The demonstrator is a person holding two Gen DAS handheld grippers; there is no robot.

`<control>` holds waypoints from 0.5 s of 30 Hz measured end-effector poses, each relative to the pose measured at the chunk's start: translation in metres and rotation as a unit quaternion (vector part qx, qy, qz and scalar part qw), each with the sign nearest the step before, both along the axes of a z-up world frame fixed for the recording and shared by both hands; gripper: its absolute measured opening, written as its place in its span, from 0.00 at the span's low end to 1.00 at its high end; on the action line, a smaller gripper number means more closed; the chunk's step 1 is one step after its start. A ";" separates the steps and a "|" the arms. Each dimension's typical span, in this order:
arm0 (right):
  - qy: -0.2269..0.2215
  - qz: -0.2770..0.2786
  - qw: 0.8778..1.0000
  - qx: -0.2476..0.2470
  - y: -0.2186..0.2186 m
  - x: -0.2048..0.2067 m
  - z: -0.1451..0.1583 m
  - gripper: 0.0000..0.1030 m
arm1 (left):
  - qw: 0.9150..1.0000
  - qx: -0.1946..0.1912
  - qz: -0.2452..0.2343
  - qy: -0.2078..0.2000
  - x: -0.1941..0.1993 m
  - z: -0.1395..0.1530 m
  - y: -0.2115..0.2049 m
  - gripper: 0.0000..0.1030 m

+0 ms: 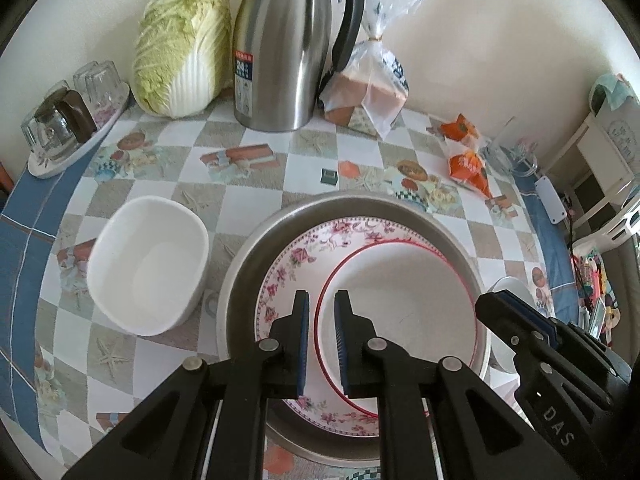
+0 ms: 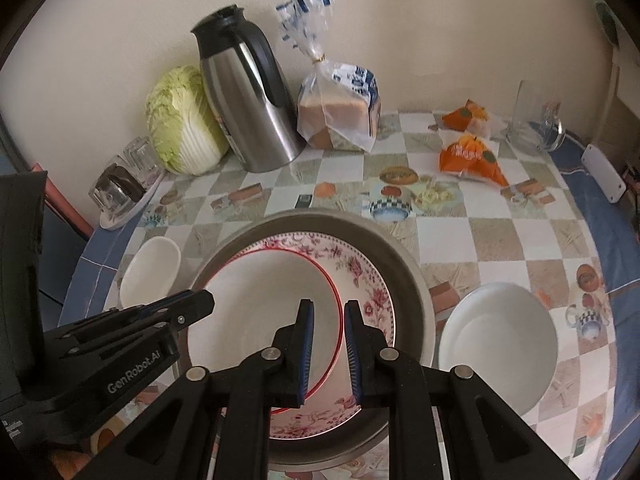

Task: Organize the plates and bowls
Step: 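Open both grippers to release the bowl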

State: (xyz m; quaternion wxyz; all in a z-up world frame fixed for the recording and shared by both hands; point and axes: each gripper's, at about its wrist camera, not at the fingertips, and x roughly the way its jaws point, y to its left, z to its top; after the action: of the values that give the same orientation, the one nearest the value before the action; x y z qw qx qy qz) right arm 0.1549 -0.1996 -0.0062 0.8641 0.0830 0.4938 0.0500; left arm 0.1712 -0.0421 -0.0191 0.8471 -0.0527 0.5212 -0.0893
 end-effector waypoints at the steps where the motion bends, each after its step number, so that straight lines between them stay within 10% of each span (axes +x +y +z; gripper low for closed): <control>1: -0.001 -0.002 1.000 -0.002 0.000 0.000 0.001 0.18 | 1.000 -0.001 0.002 -0.003 -0.001 0.002 0.002 0.16; 9: 0.016 -0.019 1.000 -0.013 -0.007 0.000 -0.005 0.24 | 0.999 0.007 0.038 -0.009 -0.003 0.009 0.019 0.45; 13: 0.022 -0.028 0.999 -0.018 -0.010 0.001 -0.009 0.66 | 0.998 0.022 0.063 -0.015 -0.003 0.009 0.029 0.68; 15: 0.024 -0.030 0.999 -0.019 -0.011 0.001 -0.010 0.68 | 0.997 0.025 0.072 -0.013 -0.002 0.007 0.034 0.73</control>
State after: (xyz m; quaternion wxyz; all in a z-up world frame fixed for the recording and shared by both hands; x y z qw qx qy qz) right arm 0.1564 -0.2107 -0.0167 0.8545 0.0826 0.5126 0.0131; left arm 0.1694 -0.0083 -0.0125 0.8592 -0.0679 0.5069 -0.0155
